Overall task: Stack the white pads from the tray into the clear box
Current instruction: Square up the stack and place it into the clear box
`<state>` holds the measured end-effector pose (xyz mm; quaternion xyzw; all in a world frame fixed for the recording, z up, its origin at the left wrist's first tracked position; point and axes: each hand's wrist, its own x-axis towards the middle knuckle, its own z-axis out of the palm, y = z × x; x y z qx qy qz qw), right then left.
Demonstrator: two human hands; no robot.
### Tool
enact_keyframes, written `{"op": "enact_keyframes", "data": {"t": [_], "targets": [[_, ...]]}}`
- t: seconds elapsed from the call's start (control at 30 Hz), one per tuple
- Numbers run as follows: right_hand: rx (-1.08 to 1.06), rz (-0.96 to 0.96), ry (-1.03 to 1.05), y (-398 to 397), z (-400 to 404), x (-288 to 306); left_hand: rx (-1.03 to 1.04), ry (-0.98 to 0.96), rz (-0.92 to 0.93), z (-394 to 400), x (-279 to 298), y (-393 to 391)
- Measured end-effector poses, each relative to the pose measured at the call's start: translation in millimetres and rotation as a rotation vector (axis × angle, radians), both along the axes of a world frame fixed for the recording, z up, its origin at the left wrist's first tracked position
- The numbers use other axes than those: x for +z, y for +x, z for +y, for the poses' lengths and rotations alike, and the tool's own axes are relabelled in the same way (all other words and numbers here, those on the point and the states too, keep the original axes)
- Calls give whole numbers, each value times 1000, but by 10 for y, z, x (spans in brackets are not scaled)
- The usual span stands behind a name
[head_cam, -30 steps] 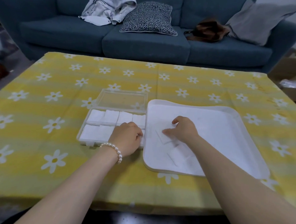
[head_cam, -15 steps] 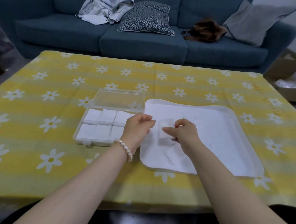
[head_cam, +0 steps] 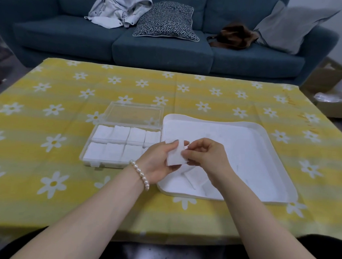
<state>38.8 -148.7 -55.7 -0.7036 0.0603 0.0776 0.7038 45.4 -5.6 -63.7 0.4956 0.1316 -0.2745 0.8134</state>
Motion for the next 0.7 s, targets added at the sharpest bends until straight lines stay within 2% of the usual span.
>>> {"op": "enact_keyframes", "data": {"t": [0.13,0.3,0.4,0.53,0.7], "targets": [[16,26,-30,74,221,25,62,94,-52,213,90,42],[-84,118,35,222,531,-53,320,582,-201,602,58,196],[-73,157,-78,262,674,-137,273,778,-247,702,-13,188],[-75,128,-278,280,759,-242,113,1169,-333,701,-158,186],[-36,12,-535,282,815,-303,72,1293,-340,683,-251,204]]}}
